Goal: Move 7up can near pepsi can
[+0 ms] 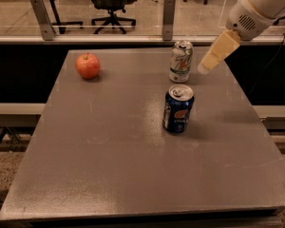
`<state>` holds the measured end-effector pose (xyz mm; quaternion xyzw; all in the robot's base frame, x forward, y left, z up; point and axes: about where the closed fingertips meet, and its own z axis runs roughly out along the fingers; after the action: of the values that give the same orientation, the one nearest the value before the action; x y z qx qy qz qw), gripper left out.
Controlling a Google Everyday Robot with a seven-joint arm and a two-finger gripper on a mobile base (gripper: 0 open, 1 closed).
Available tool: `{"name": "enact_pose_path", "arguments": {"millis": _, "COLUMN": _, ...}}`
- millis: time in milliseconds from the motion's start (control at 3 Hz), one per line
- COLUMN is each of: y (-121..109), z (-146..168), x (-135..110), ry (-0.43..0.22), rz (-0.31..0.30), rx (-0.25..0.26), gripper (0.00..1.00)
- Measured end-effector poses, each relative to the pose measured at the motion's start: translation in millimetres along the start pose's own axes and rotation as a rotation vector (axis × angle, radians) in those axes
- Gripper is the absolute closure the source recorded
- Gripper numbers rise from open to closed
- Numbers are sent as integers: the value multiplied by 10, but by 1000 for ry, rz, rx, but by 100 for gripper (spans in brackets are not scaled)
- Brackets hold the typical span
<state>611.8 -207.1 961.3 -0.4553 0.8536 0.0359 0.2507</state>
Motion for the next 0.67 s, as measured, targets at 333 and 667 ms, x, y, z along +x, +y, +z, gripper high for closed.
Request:
{"name": "enact_pose_path", "arguments": {"millis": 333, "y": -160, "z": 379, "x": -106, "ry": -30, "rz": 64, "rx": 2, "gripper": 0}}
{"name": "enact_pose_path", "arguments": {"millis": 667, "y": -332, "z": 785, "x": -235, "ry": -75, "rz": 102, "rx": 0, "gripper": 0}}
